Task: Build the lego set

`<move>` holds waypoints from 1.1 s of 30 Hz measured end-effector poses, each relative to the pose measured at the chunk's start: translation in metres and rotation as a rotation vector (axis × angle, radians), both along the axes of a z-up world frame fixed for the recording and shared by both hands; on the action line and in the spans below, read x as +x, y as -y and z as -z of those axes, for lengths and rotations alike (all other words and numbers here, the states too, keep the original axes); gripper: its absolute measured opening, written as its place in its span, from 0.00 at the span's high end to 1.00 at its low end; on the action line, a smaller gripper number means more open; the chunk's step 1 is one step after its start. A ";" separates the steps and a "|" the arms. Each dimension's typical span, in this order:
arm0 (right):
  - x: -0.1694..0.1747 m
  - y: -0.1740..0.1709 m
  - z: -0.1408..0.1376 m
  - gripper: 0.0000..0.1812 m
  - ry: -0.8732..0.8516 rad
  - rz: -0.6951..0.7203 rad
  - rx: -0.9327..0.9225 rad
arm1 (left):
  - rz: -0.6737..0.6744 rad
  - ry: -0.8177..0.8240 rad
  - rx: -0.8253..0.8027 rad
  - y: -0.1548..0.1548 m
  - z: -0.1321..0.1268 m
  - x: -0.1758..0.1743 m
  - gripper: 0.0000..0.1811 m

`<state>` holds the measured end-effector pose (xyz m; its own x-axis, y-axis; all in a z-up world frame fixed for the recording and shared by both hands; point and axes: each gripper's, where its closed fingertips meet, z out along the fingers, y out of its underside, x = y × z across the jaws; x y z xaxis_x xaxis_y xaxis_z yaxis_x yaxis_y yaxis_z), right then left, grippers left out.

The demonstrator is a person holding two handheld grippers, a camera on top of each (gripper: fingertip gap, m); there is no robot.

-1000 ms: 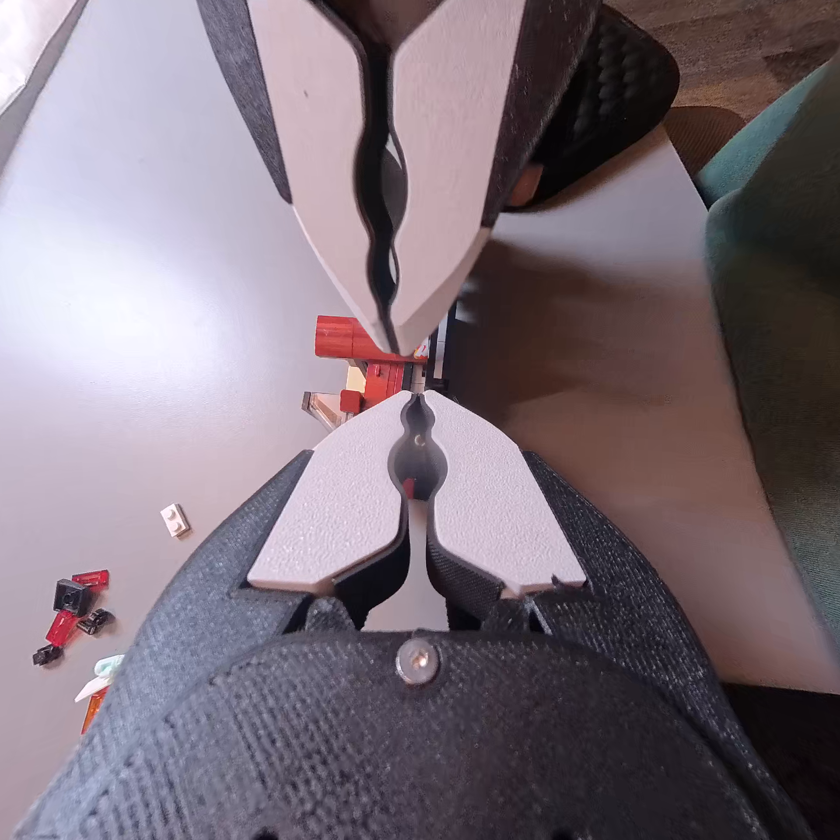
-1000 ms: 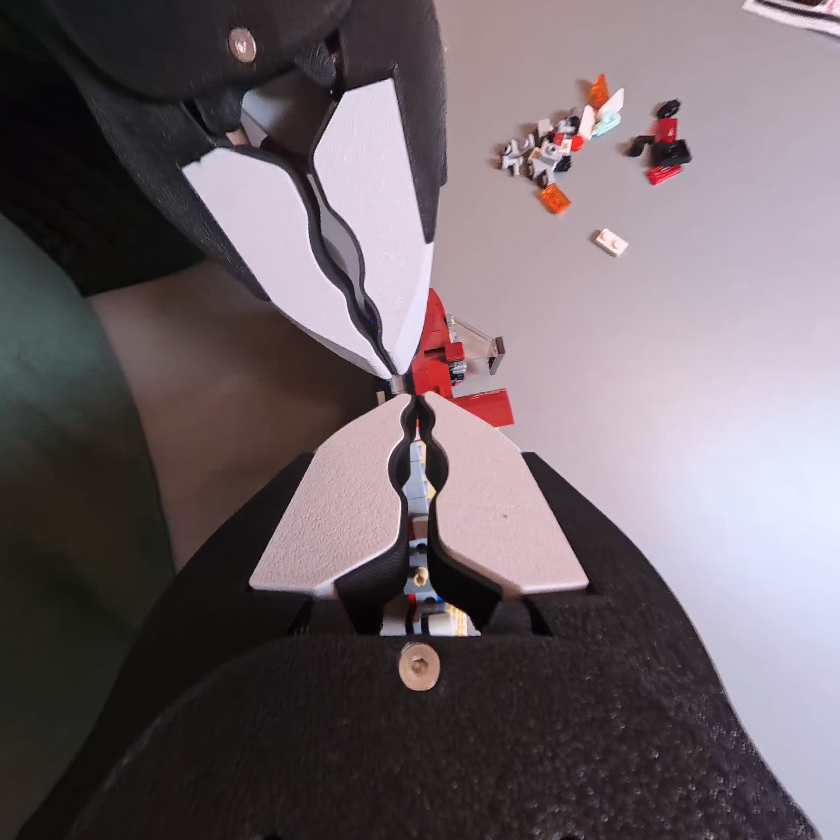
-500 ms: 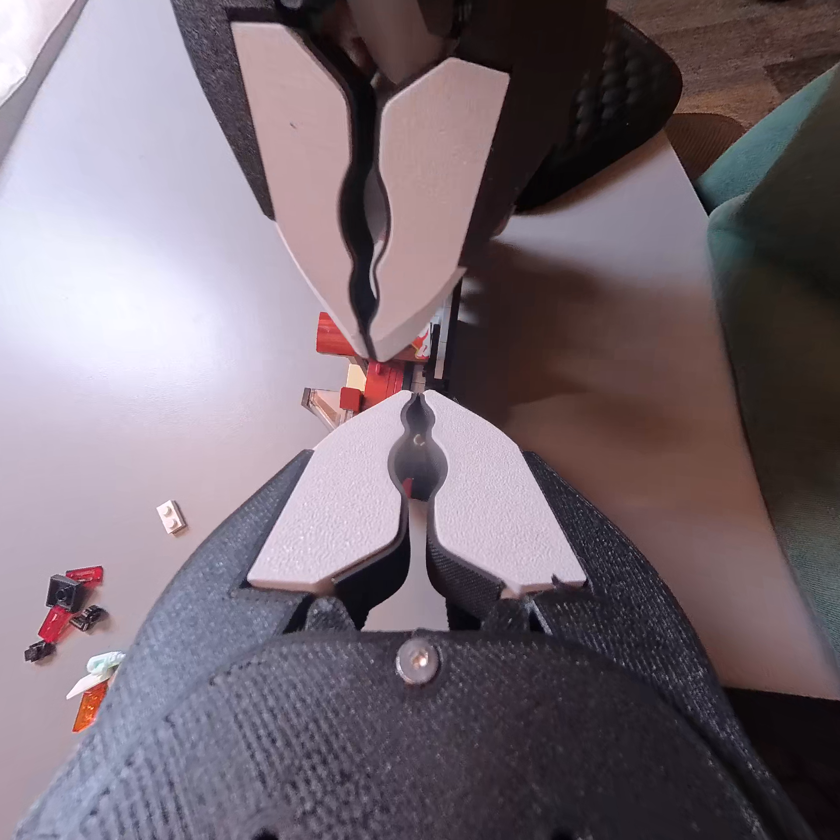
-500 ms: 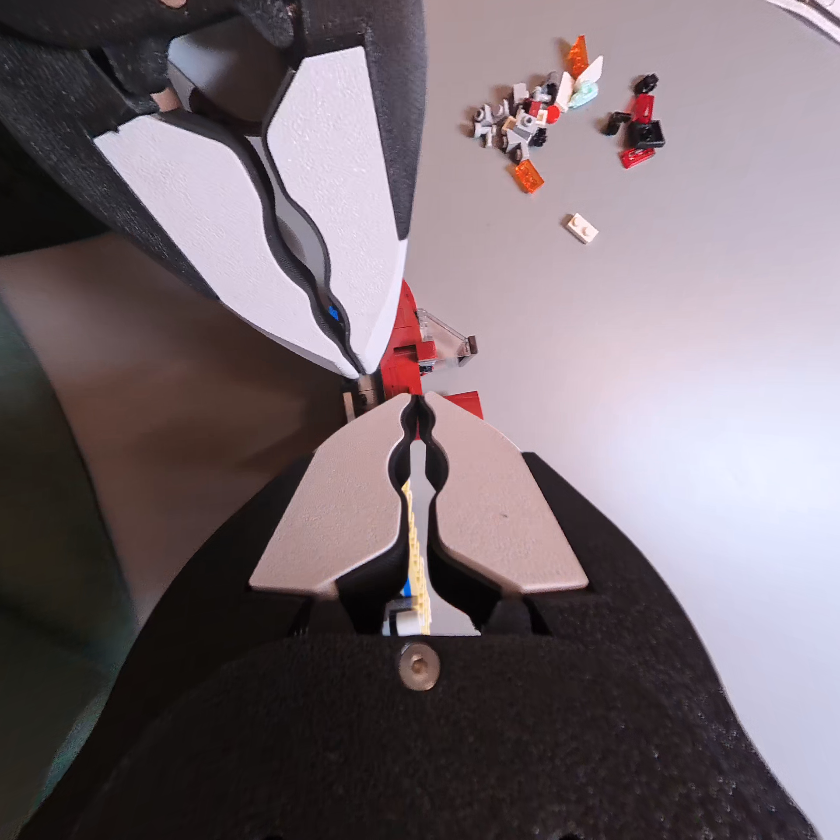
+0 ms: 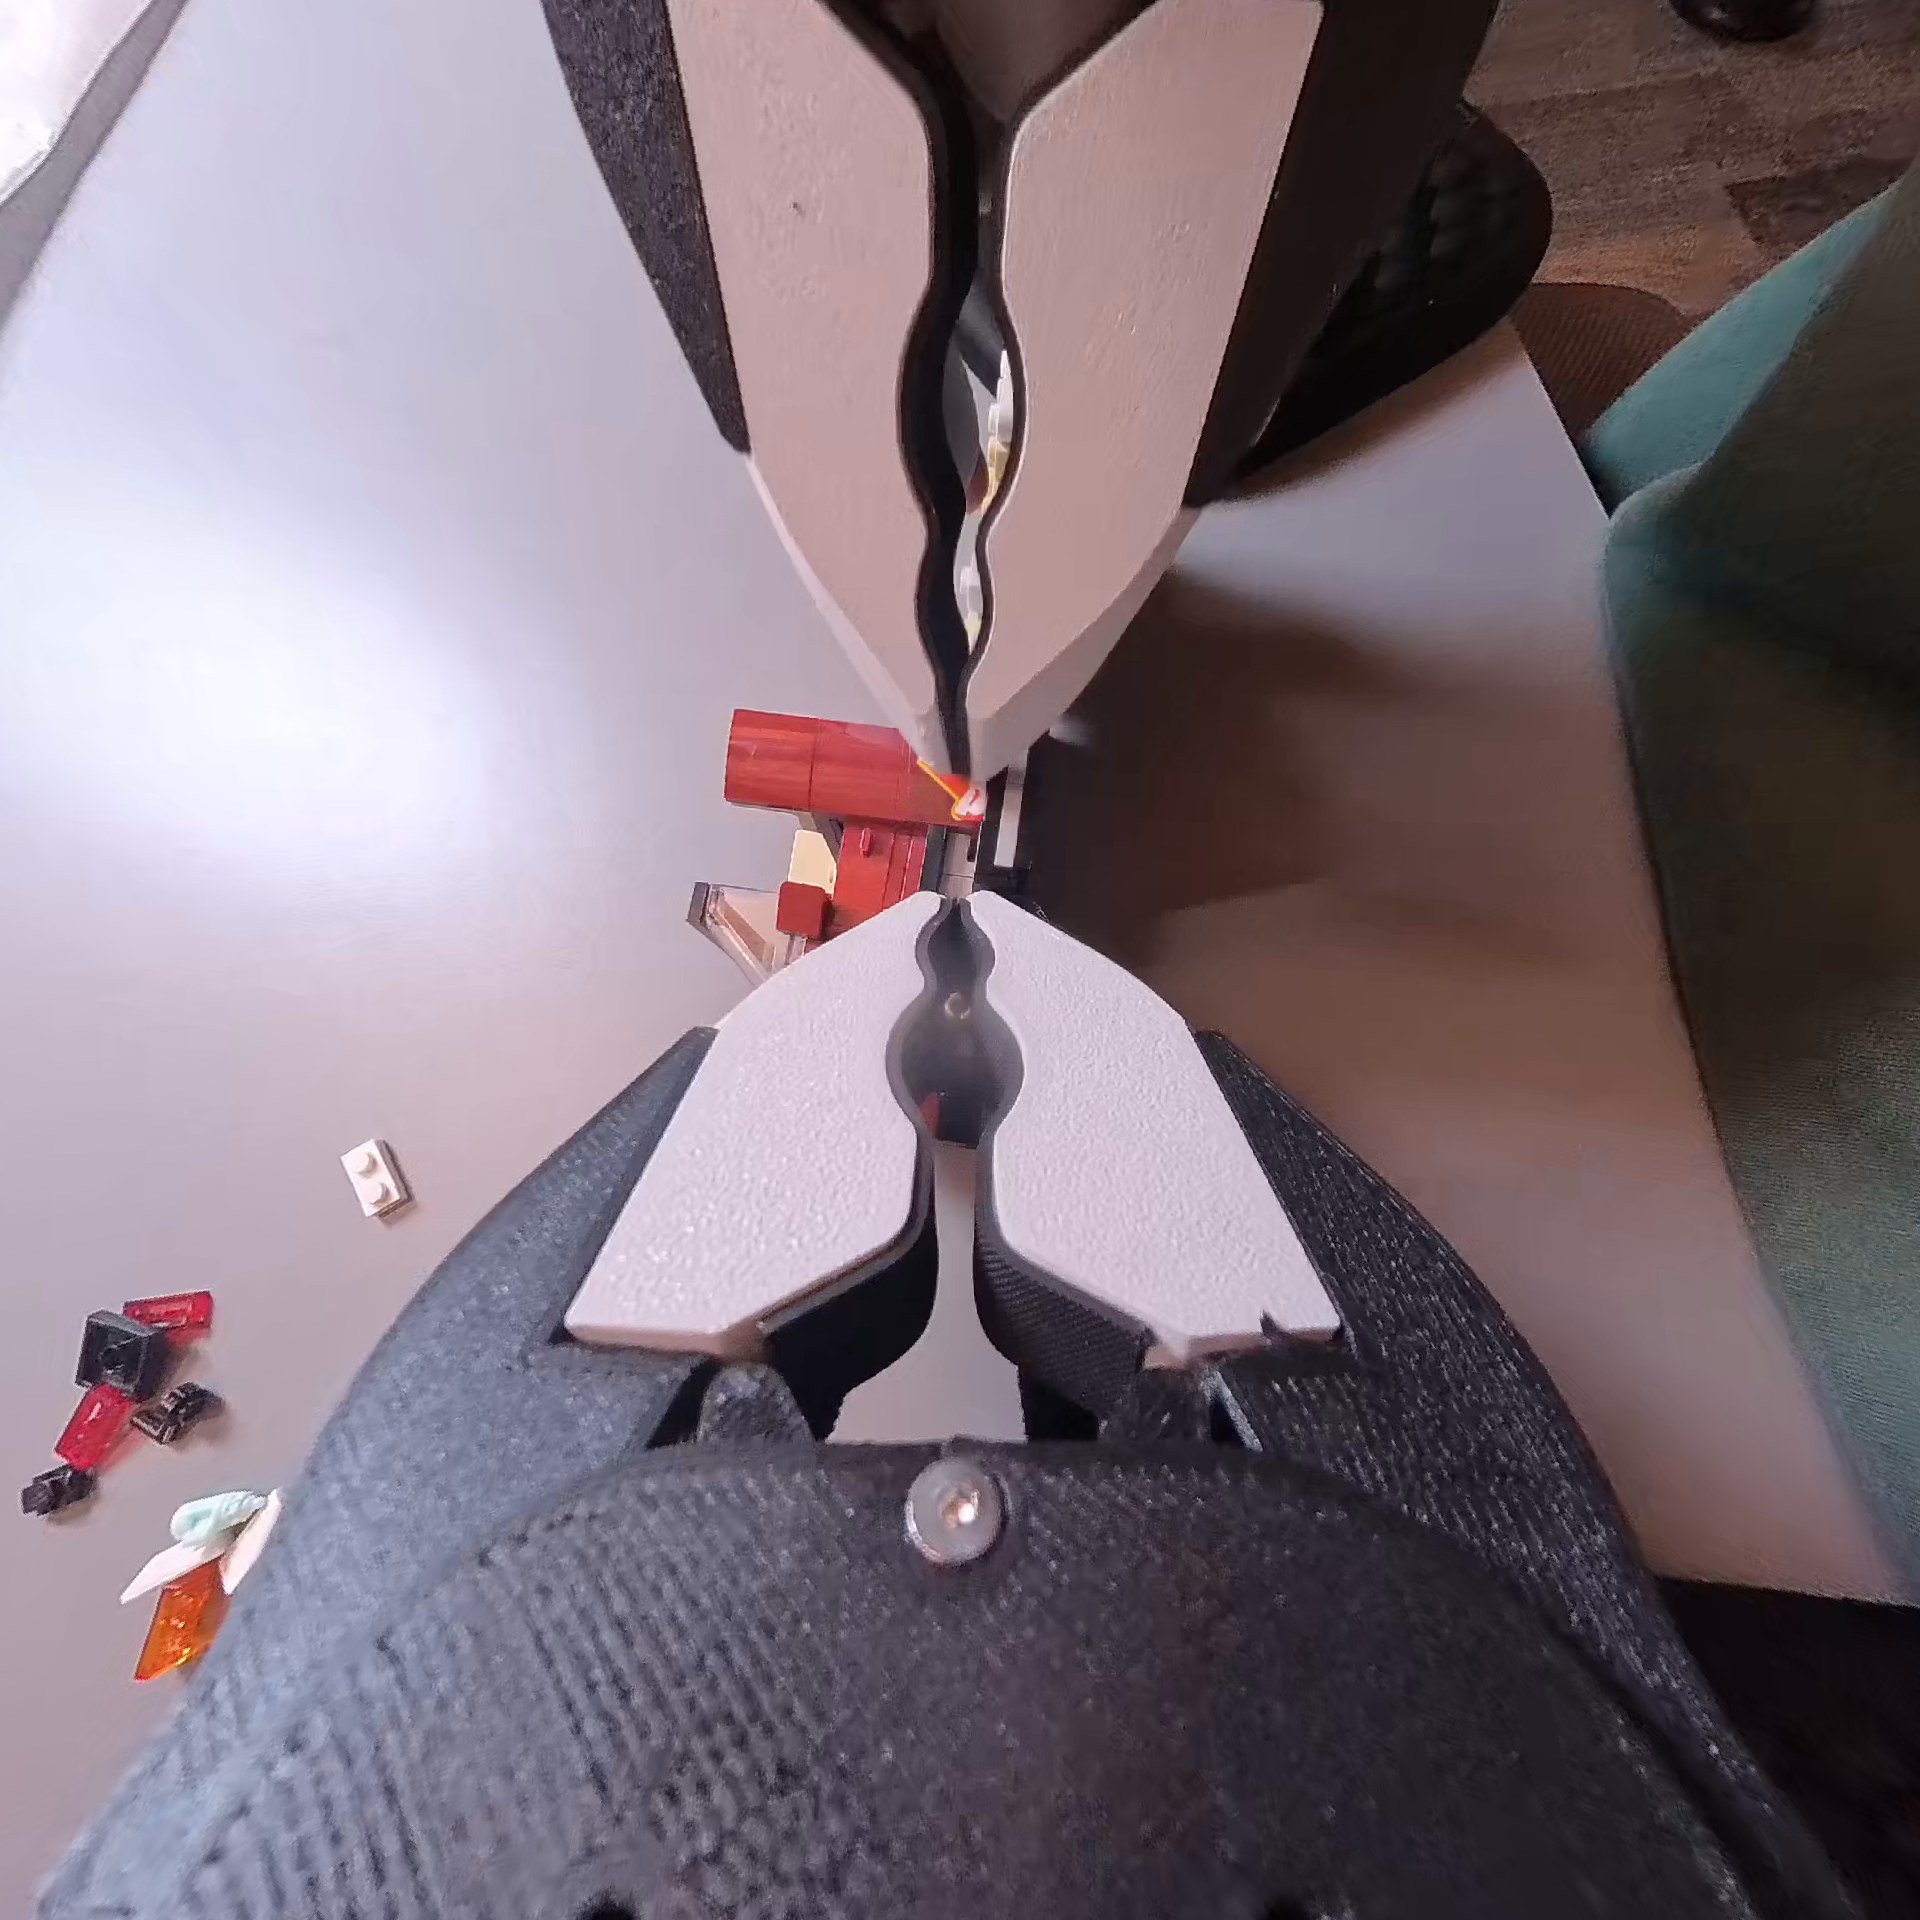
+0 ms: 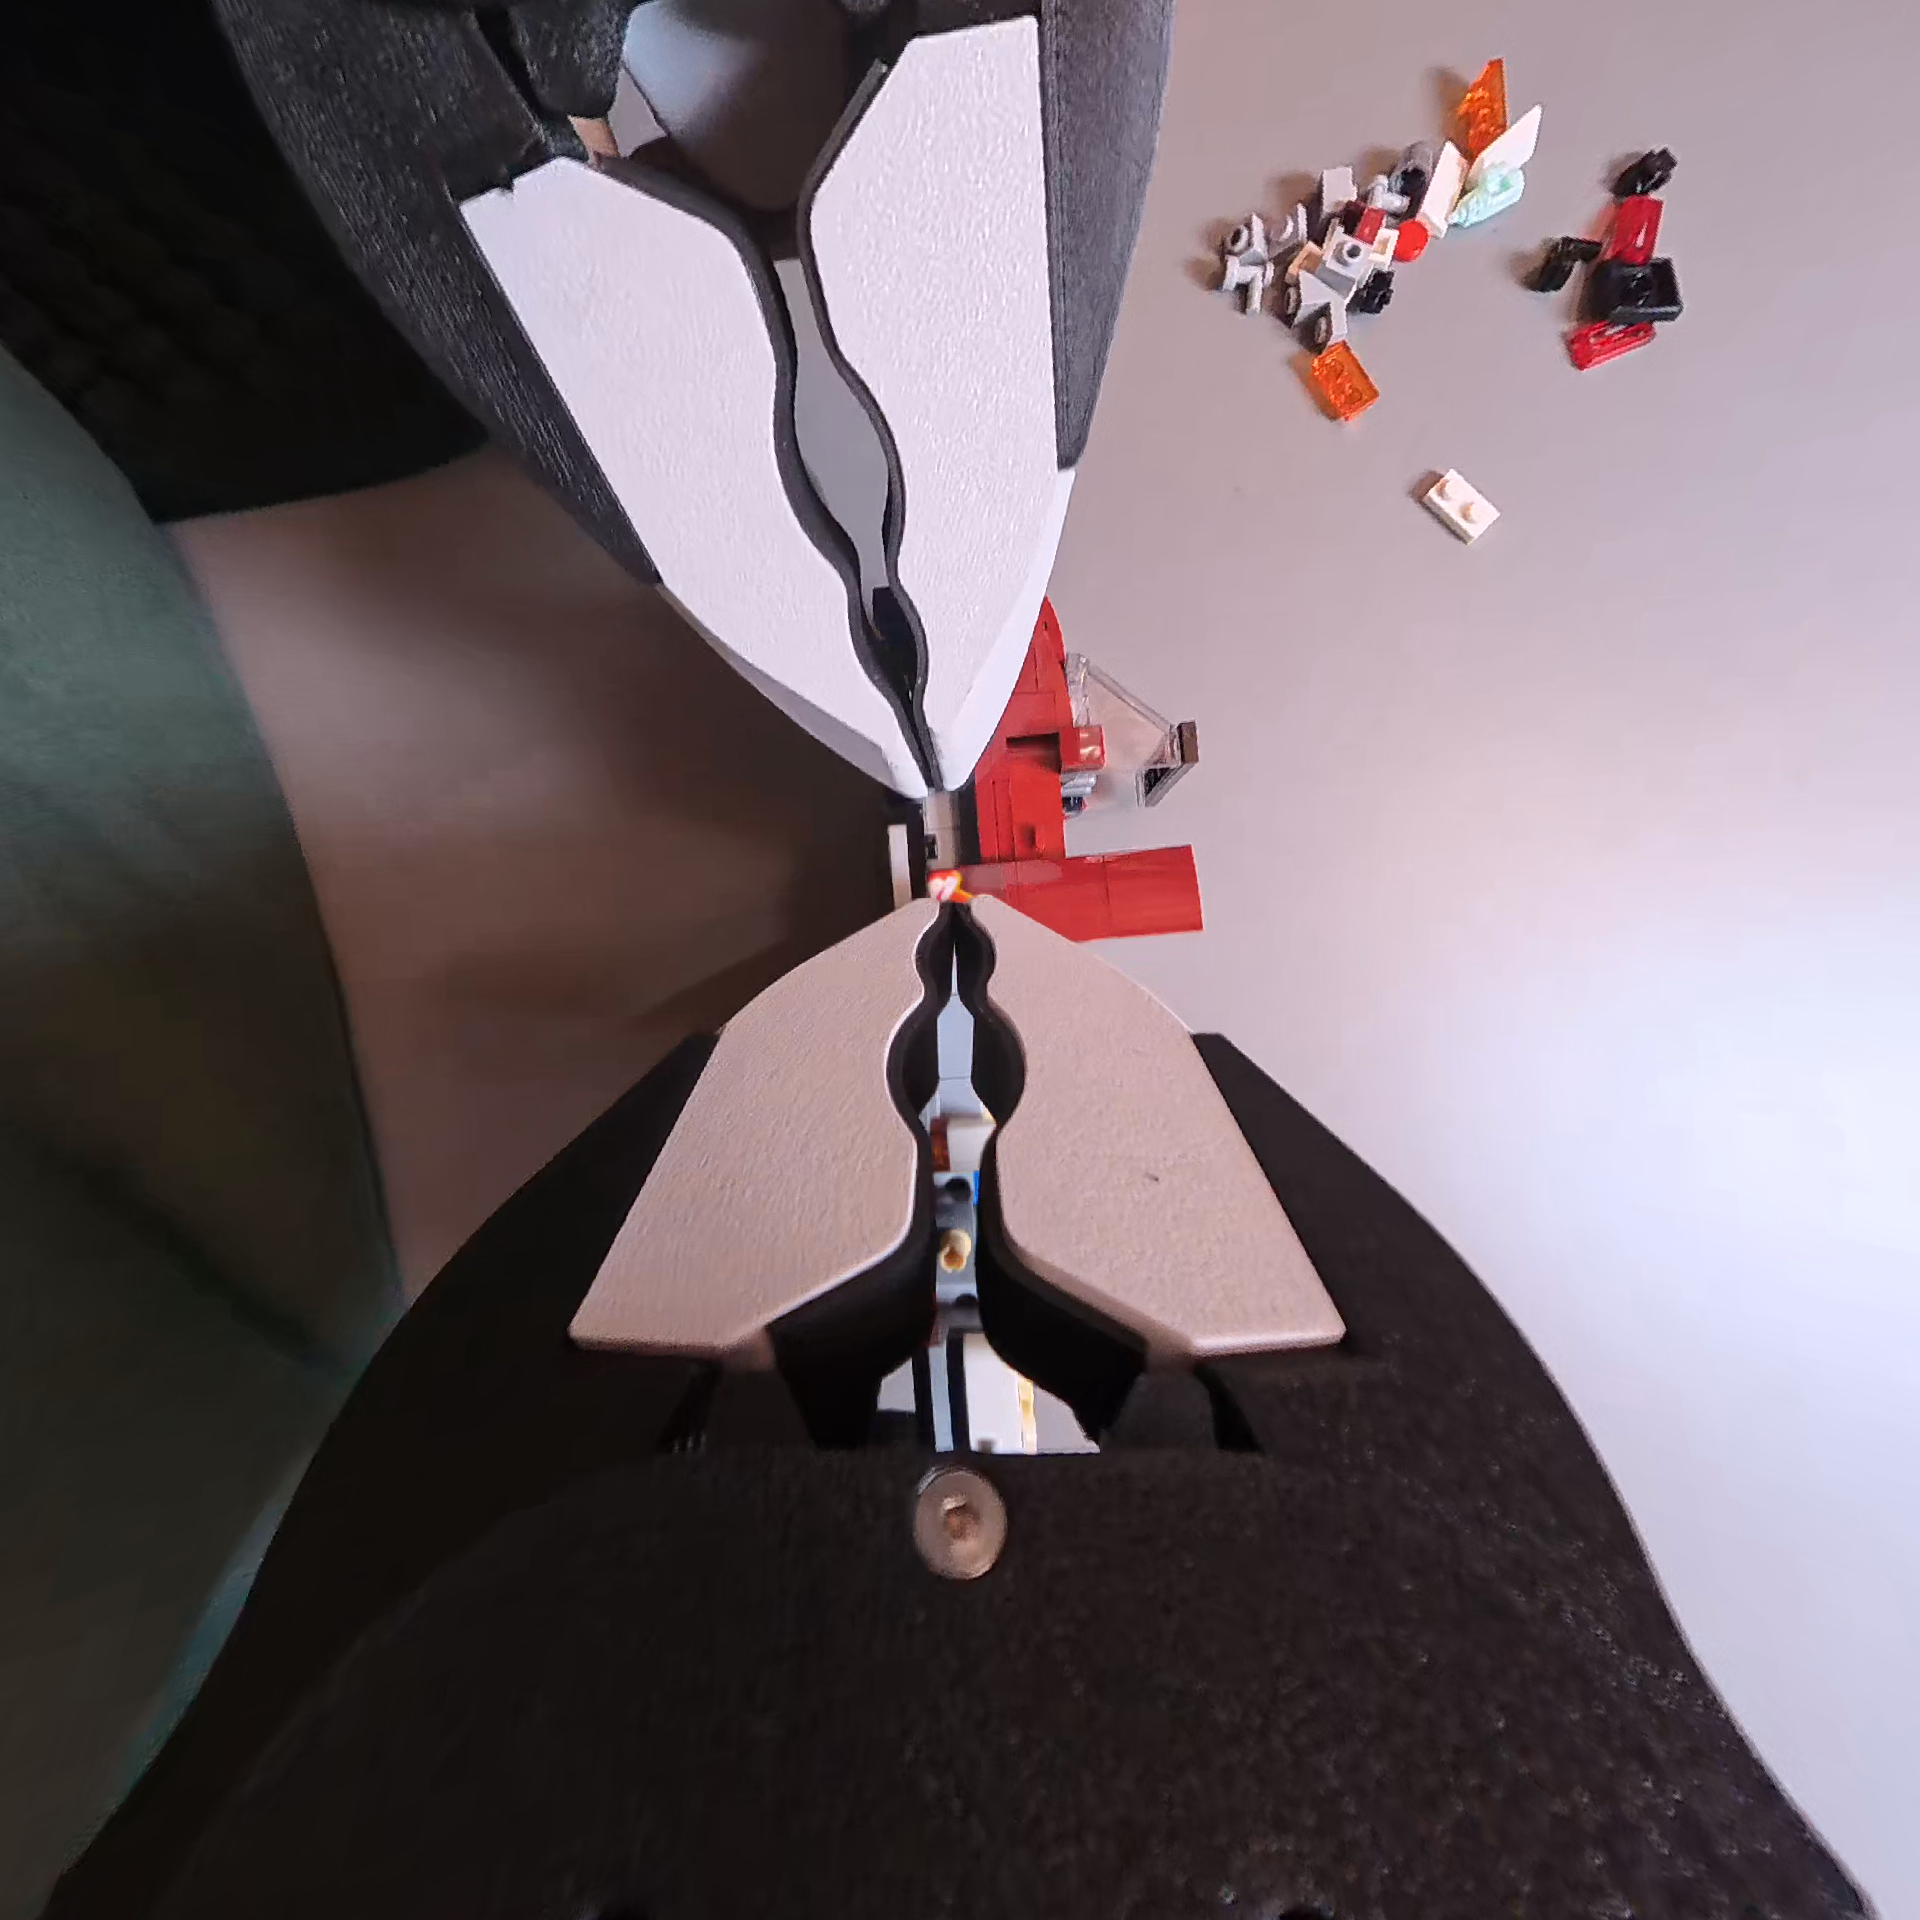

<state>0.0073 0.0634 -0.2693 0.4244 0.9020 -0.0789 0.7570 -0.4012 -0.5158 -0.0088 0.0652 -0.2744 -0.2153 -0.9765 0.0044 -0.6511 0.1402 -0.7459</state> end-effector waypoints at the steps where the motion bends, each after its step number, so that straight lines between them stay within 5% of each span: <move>1: 0.002 0.001 0.000 1.00 -0.002 0.002 -0.004 | 0.000 0.000 0.001 0.000 0.000 0.000 1.00; 33: 0.016 -0.009 -0.011 1.00 -0.180 0.057 -0.011 | -0.006 0.014 -0.016 0.000 0.000 0.000 1.00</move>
<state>0.0231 0.0723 -0.2581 0.4529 0.8755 -0.1683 0.6284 -0.4474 -0.6364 -0.0084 0.0648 -0.2745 -0.2100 -0.9776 0.0172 -0.6414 0.1245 -0.7570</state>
